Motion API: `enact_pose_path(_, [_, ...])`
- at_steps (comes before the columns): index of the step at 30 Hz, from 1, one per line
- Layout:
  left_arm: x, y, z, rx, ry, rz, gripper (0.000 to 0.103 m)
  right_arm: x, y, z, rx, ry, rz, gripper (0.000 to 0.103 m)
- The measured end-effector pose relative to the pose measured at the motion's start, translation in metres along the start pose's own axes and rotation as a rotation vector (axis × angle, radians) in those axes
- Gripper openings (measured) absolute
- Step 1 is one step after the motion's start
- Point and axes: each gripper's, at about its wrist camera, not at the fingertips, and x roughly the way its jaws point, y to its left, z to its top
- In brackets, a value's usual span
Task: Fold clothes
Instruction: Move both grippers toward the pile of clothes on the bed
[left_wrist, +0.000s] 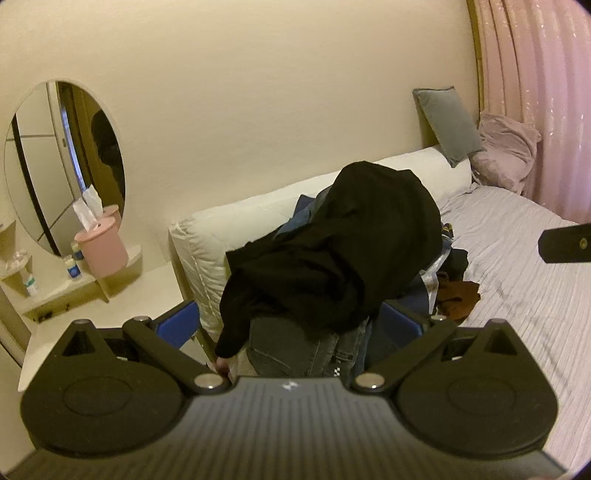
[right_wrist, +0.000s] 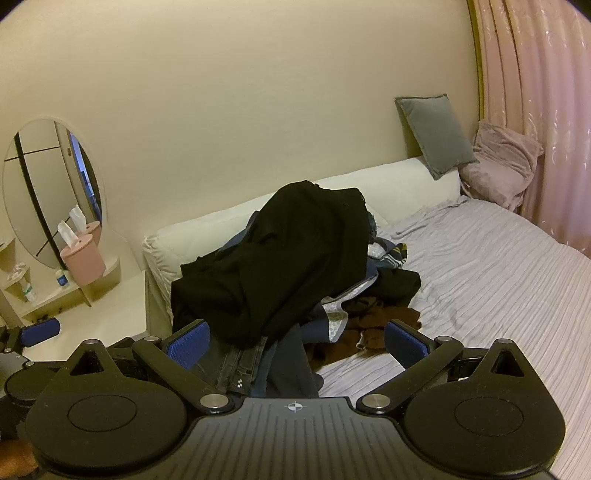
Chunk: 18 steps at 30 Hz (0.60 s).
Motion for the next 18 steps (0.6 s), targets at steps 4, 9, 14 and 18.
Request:
enact_pose_path(4, [0.007,0.013,0.005,-0.05,0.055,-0.031,0.103,0.0,0.0,0.0,0.0,0.001,-0.001,0.103])
enact_pose_path(9, [0.005,0.012,0.003,-0.079,0.077,-0.048,0.103,0.003,0.003,0.002,0.002,0.003,-0.003,0.103])
enact_pose_path(14, [0.008,0.01,-0.006,-0.067,0.059,-0.084,0.103,0.001,0.0,-0.002,0.007,0.006,-0.004,0.103])
enact_pose_path(18, [0.004,0.007,-0.004,-0.059,0.018,-0.099,0.103,0.0,0.0,-0.002,0.013,0.005,-0.003,0.103])
